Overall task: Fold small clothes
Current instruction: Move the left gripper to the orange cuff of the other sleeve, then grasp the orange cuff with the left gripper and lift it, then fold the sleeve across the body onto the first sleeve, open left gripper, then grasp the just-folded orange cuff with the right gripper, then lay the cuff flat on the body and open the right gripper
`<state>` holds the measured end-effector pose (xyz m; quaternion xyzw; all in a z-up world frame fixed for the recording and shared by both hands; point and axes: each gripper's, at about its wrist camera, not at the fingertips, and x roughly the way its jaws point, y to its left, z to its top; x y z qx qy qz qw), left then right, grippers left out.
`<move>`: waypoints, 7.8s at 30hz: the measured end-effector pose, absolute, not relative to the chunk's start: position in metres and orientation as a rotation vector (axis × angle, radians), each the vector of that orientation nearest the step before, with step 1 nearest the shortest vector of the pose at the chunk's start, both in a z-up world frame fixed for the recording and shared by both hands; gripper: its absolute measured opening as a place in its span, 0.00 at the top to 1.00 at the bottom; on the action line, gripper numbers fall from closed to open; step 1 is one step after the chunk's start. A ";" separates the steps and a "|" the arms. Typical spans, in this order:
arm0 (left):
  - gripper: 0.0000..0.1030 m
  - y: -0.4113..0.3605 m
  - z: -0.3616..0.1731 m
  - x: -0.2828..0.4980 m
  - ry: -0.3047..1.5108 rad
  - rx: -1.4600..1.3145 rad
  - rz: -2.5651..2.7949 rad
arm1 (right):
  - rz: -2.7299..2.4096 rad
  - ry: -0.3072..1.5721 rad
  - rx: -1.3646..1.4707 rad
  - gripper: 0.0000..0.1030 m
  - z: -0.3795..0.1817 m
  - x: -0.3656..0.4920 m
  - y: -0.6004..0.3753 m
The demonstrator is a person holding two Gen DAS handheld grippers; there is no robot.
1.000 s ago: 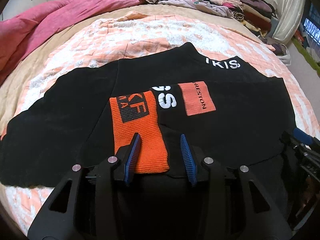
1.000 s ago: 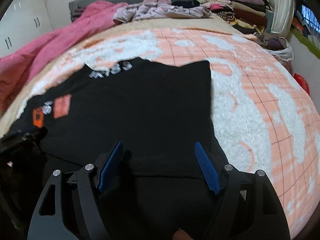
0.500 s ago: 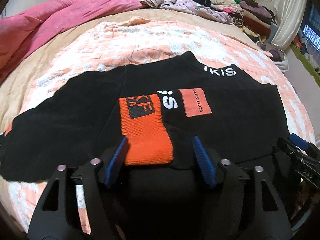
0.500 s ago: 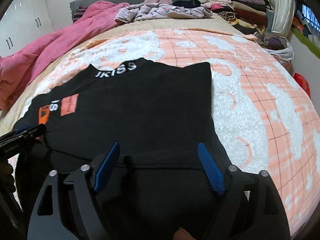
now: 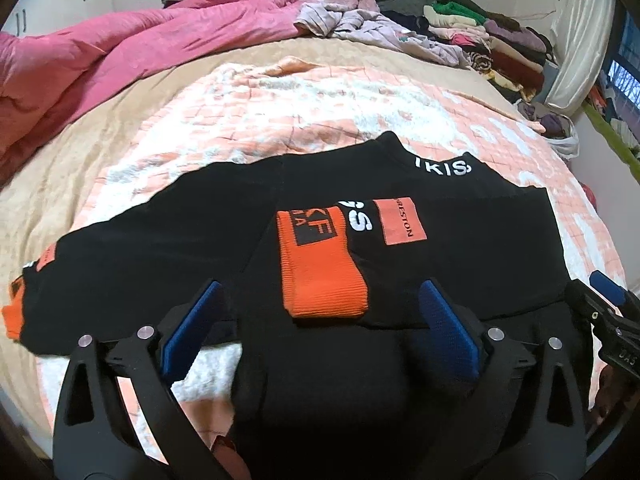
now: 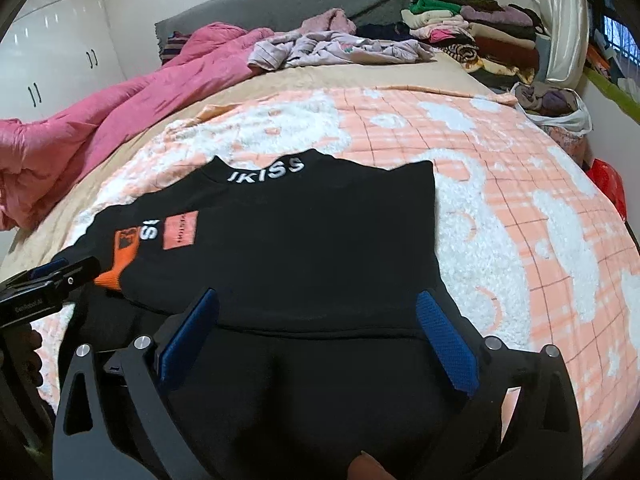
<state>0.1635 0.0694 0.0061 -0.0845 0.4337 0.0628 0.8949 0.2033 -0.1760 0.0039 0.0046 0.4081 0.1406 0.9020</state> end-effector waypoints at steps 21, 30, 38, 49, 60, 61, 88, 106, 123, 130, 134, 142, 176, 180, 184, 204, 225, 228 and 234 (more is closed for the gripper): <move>0.09 0.118 0.031 0.123 0.821 -0.219 0.221 | 0.382 0.772 -0.043 0.04 0.034 0.177 -0.123; 0.09 0.148 0.034 0.106 0.802 -0.254 0.270 | 0.443 0.746 -0.084 0.04 0.045 0.167 -0.086; 0.09 0.180 0.032 0.089 0.783 -0.289 0.332 | 0.513 0.732 -0.136 0.04 0.051 0.159 -0.048; 0.09 0.224 0.029 0.065 0.768 -0.309 0.457 | 0.623 0.712 -0.198 0.04 0.057 0.147 0.012; 0.09 0.268 0.016 0.042 0.791 -0.382 0.538 | 0.717 0.708 -0.267 0.04 0.052 0.137 0.067; 0.09 0.271 0.015 0.040 0.792 -0.388 0.543 | 0.724 0.709 -0.273 0.04 0.051 0.137 0.071; 0.46 0.343 -0.039 0.016 0.769 -0.752 0.599 | 0.751 0.783 -0.318 0.04 0.017 0.135 0.101; 0.95 0.315 0.023 0.041 0.626 -0.651 0.506 | 0.584 0.817 -0.168 0.04 0.018 0.169 0.021; 0.96 0.174 0.095 0.109 0.577 -0.446 0.210 | 0.393 0.809 0.009 0.04 0.021 0.186 -0.104; 0.96 0.117 0.097 0.138 0.604 -0.401 0.092 | 0.324 0.799 0.094 0.04 0.021 0.191 -0.153; 0.96 0.084 0.088 0.154 0.635 -0.371 0.035 | 0.285 0.788 0.138 0.04 0.023 0.190 -0.178; 0.96 0.029 0.063 0.173 0.704 -0.311 -0.054 | 0.210 0.779 0.225 0.04 0.019 0.194 -0.225; 0.44 0.078 0.034 0.156 0.752 -0.271 0.099 | 0.349 0.878 0.141 0.08 -0.011 0.224 -0.174; 0.44 0.105 0.034 0.146 0.752 -0.291 0.177 | 0.371 0.945 0.077 0.27 -0.030 0.241 -0.144; 0.44 0.127 0.035 0.136 0.737 -0.324 0.215 | 0.381 0.983 0.070 0.44 -0.049 0.249 -0.127; 0.44 0.153 0.039 0.127 0.706 -0.373 0.255 | 0.460 0.658 -0.081 0.93 0.061 0.234 -0.137; 0.44 0.089 0.019 0.174 0.790 -0.247 0.142 | 0.329 0.754 -0.085 0.93 0.017 0.239 -0.176; 0.44 0.079 0.013 0.181 0.813 -0.237 0.113 | 0.323 0.760 -0.088 0.93 0.013 0.241 -0.177; 0.44 0.064 0.000 0.193 0.849 -0.202 0.083 | 0.309 0.748 -0.101 0.85 0.012 0.241 -0.176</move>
